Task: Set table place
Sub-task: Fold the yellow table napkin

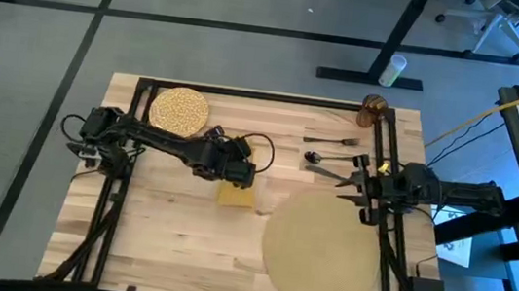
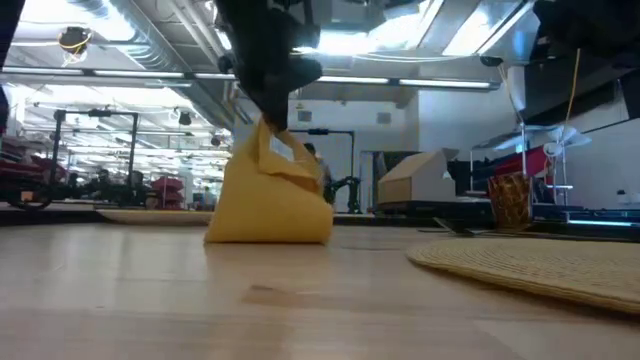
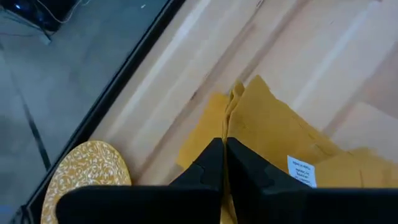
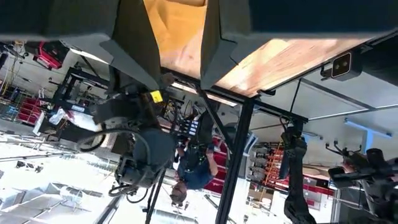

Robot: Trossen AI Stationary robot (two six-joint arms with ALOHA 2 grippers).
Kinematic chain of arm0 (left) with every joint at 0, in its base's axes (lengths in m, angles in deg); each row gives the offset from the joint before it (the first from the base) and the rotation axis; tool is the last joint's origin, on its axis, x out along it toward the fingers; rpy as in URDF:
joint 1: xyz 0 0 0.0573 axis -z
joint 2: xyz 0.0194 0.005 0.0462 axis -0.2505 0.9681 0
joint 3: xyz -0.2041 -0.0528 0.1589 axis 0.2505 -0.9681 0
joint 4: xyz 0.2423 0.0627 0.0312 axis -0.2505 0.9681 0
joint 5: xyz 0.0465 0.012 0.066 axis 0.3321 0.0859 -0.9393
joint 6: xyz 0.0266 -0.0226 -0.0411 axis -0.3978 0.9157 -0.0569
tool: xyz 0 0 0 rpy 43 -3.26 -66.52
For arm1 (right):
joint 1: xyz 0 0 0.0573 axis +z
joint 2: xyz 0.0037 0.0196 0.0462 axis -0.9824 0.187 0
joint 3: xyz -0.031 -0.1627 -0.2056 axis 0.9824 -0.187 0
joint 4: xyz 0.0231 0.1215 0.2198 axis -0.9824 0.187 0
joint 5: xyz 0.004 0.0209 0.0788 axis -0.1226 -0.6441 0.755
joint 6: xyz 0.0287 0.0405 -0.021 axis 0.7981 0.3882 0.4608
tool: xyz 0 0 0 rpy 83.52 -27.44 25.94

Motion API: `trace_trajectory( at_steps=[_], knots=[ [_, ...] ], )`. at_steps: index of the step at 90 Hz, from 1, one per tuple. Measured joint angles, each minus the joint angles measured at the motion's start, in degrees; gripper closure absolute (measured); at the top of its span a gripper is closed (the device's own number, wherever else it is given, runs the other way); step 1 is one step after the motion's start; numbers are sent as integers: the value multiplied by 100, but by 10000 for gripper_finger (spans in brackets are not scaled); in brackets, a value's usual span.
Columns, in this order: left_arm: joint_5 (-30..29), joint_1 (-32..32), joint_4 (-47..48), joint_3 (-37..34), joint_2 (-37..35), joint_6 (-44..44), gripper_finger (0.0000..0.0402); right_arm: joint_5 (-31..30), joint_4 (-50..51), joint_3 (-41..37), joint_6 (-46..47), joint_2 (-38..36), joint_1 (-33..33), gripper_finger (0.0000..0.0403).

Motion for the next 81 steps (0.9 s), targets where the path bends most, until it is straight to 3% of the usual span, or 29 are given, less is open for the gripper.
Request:
trace_trajectory(
  at_steps=[40,81],
  knots=[
    [462,-540,-1204,-764,-5,-364,401,41,-2,0,69,-1,0,304],
    [522,-1025,-1298,-1115,3,-325,402,44,2,0,84,1,0,304]
  ],
)
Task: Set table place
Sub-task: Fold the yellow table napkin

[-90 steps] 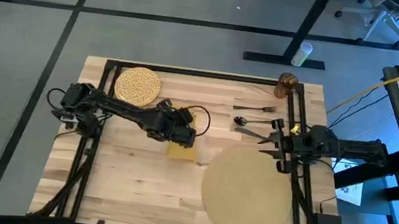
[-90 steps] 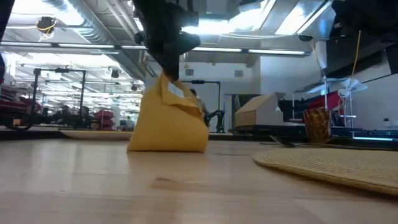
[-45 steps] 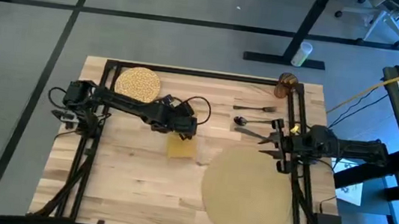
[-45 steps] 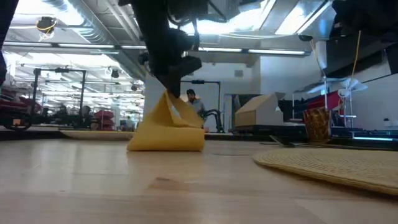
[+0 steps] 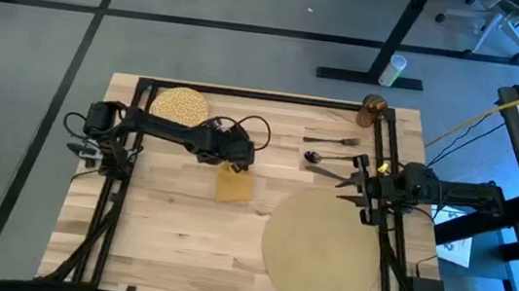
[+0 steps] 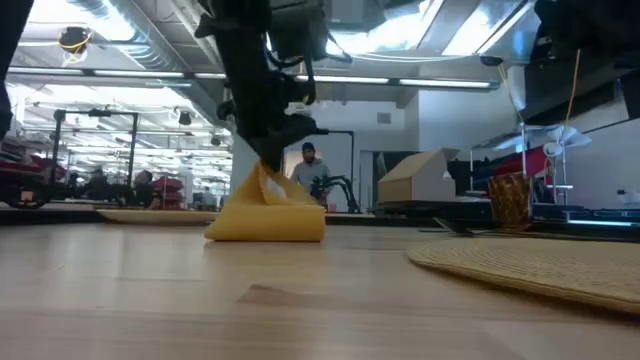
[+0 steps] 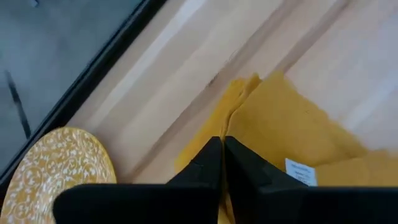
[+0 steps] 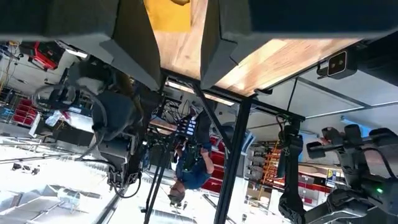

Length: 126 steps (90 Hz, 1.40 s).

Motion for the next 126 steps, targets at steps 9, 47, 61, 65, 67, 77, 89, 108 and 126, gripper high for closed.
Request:
trace_trajectory(
  at_steps=[9,47,61,65,67,77,89,108,126],
  knots=[
    [313,-92,-72,-116,-2,70,401,0,0,0,0,-2,0,304],
    [520,-12,-60,-367,-2,-70,401,-2,-7,0,0,-1,-2,304],
    [520,-64,-57,-367,-2,-70,401,-2,-7,0,0,-1,-2,304],
    [520,-86,-57,-367,-2,-70,401,-2,-7,0,0,-2,-2,304],
    [520,-99,-59,-367,-2,-70,401,-2,-7,0,0,-1,-2,304],
    [518,-169,-57,-367,-2,-63,383,-2,-9,0,0,-2,-2,304],
    [520,-275,-57,-367,-2,80,339,-2,-9,0,-1,-1,-2,304],
    [523,-431,-46,-367,-2,-39,279,-2,-9,0,-2,-1,-2,304],
    [564,-349,11,-367,-69,-302,295,-2,-9,0,-2,-2,-2,303]
  ],
)
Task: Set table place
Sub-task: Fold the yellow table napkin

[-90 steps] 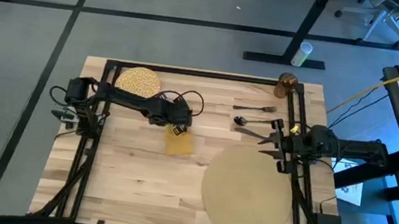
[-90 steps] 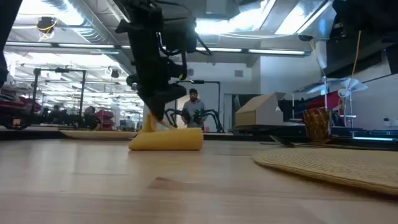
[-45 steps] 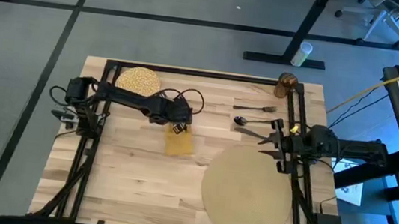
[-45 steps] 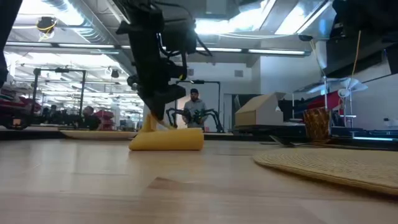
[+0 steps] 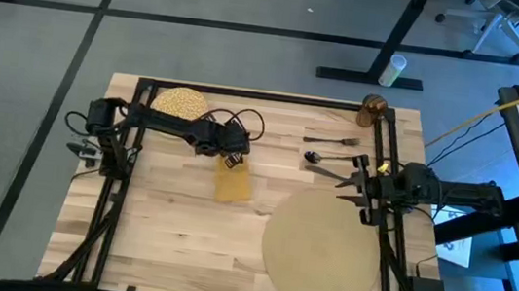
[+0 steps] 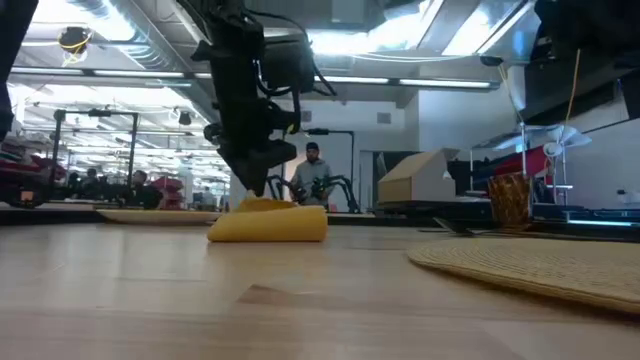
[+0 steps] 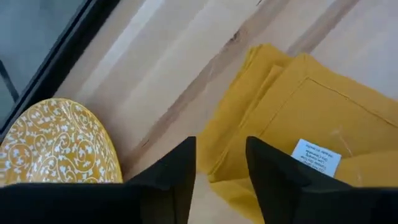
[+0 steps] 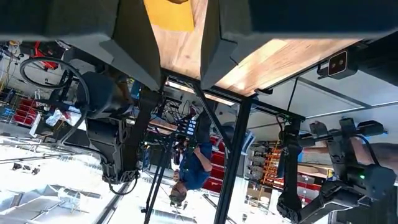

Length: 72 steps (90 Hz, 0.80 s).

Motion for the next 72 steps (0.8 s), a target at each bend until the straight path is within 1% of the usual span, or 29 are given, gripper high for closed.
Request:
trace_trajectory(
  at_steps=[7,16,20,29,37,45,61,72],
  knots=[
    [-4,164,72,0,-219,-62,326,-1,1,0,0,1,0,303],
    [4,429,323,7,-583,23,381,-1,3,0,0,0,0,303],
    [54,549,463,7,-736,159,392,-2,4,0,0,2,0,303],
    [328,828,739,9,-914,430,399,0,4,0,-4,0,0,303],
    [588,1044,833,-36,-880,652,401,-2,7,-2,-28,0,0,303],
    [703,1196,845,-154,-754,870,401,-2,7,-2,-92,0,0,303],
    [971,1229,827,-382,-480,1195,401,-2,9,-2,-127,1,-1,303],
    [1048,1226,533,-409,-324,1103,402,-2,9,-2,-127,2,-2,303]
  ],
)
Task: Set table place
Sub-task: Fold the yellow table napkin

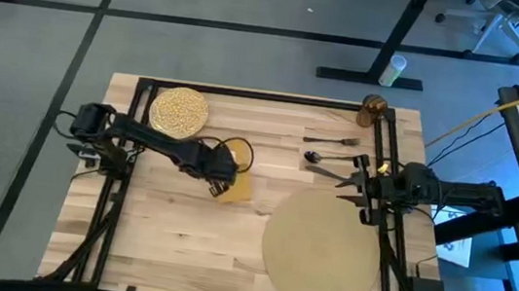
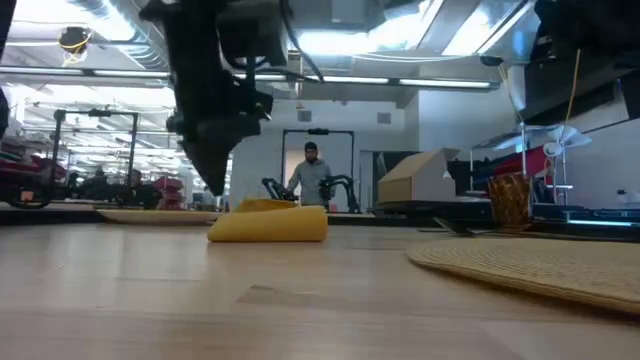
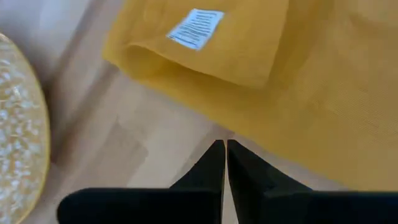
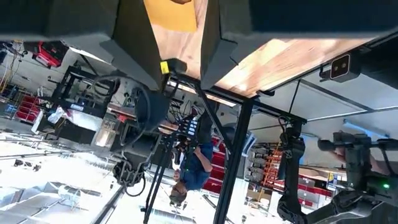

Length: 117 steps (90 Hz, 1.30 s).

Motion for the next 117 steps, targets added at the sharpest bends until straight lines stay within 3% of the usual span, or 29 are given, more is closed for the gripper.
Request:
trace_trajectory(
  at_steps=[47,66,97,117],
  knots=[
    [-49,-740,-924,2,48,-778,401,0,9,0,0,0,2,303],
    [-342,-1053,-943,2,48,-1047,401,0,9,0,0,-2,1,303],
    [-350,-1666,-1241,2,48,-1578,401,0,11,0,0,-2,1,304],
    [202,-1971,-1242,2,48,-1767,401,1,11,0,15,-2,2,303]
  ],
)
